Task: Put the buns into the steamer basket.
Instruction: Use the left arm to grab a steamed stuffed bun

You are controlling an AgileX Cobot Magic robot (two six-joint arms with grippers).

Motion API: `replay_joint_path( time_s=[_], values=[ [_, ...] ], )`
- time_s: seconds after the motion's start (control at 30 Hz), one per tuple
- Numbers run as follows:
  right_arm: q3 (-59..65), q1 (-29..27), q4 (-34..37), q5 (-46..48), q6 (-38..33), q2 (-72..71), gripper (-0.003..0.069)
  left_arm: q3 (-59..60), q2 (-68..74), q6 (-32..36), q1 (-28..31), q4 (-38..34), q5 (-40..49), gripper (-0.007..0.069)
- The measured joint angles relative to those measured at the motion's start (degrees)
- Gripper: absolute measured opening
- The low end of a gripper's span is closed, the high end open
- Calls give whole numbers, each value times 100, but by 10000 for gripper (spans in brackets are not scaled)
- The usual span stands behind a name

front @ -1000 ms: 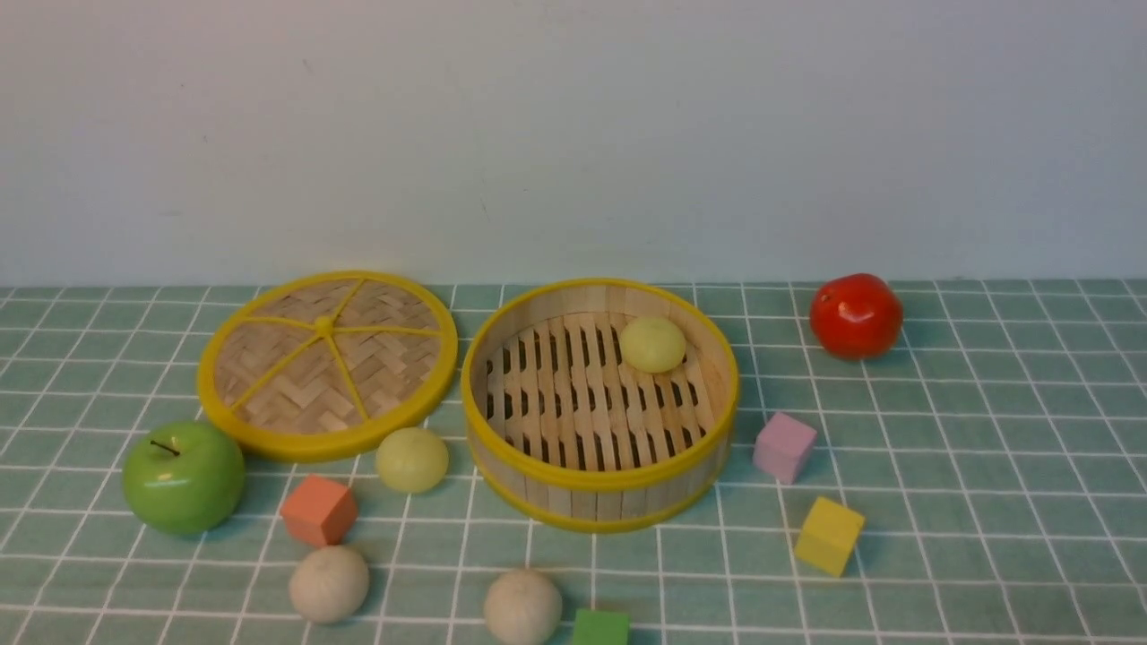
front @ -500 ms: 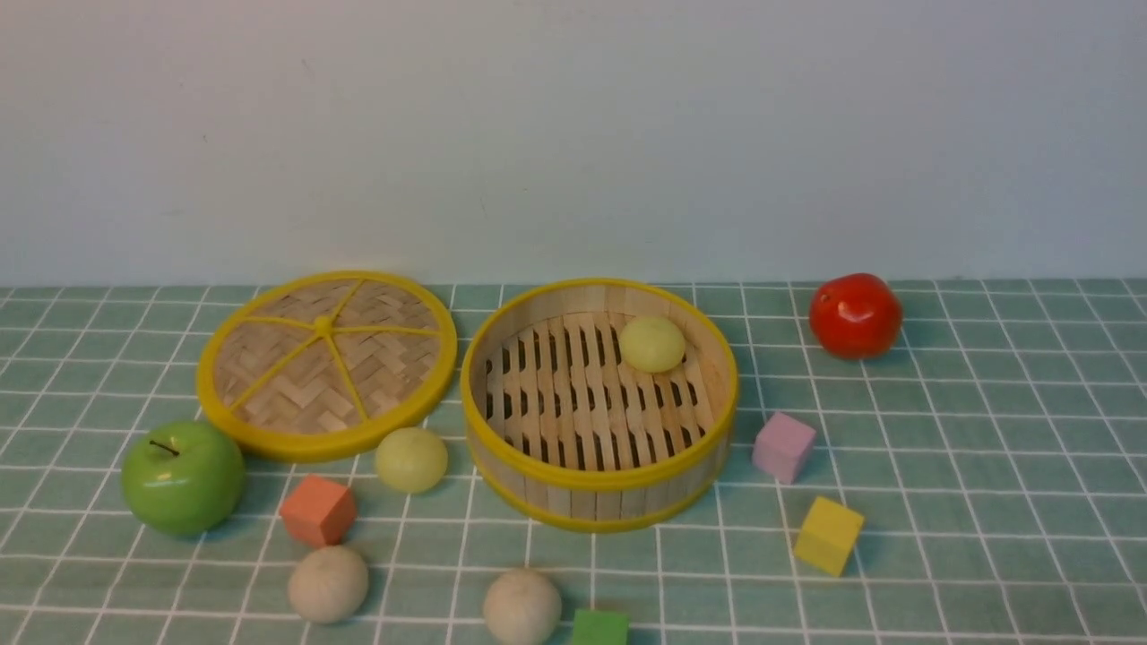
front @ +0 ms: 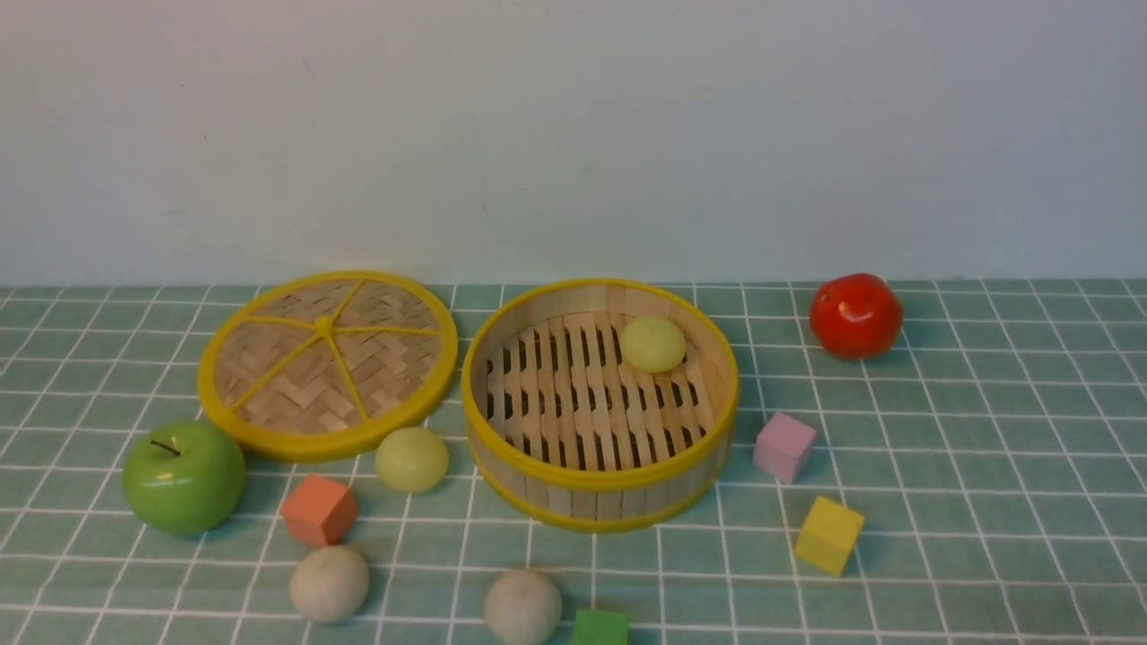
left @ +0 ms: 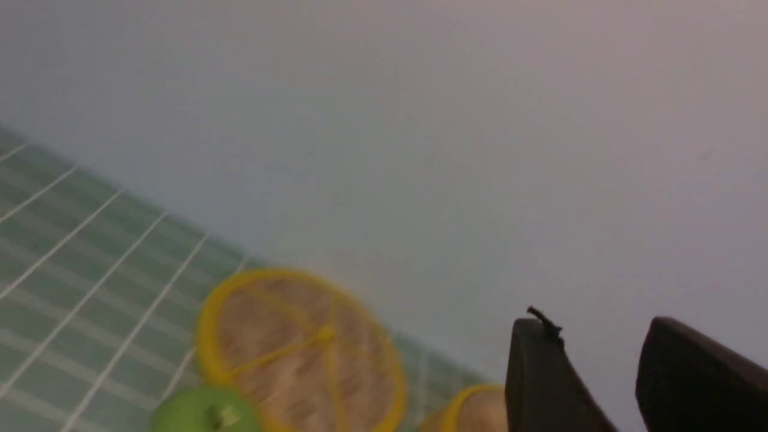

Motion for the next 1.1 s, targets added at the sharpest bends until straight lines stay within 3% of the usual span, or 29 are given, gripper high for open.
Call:
replay_joint_path(
  time_s=[0.2, 0.47, 0.6, 0.77, 0.9, 1.1],
  values=[
    [0, 0, 0, 0, 0, 0, 104, -78, 1123, 299, 0, 510, 360, 238],
    [0, 0, 0, 0, 0, 0, 115, -84, 1955, 281, 0, -169, 398, 238],
    [0, 0, 0, 0, 0, 0, 120, -84, 2547, 746, -52, -691, 581, 238],
    [0, 0, 0, 0, 0, 0, 123, -97, 3412, 2010, -501, -1663, 821, 238],
    [0, 0, 0, 0, 0, 0, 125, -227, 4076, 2785, -985, -1943, 1158, 238],
    [0, 0, 0, 0, 0, 0, 130, -683, 5077, 2584, -1820, -1379, 1531, 238]
  ],
)
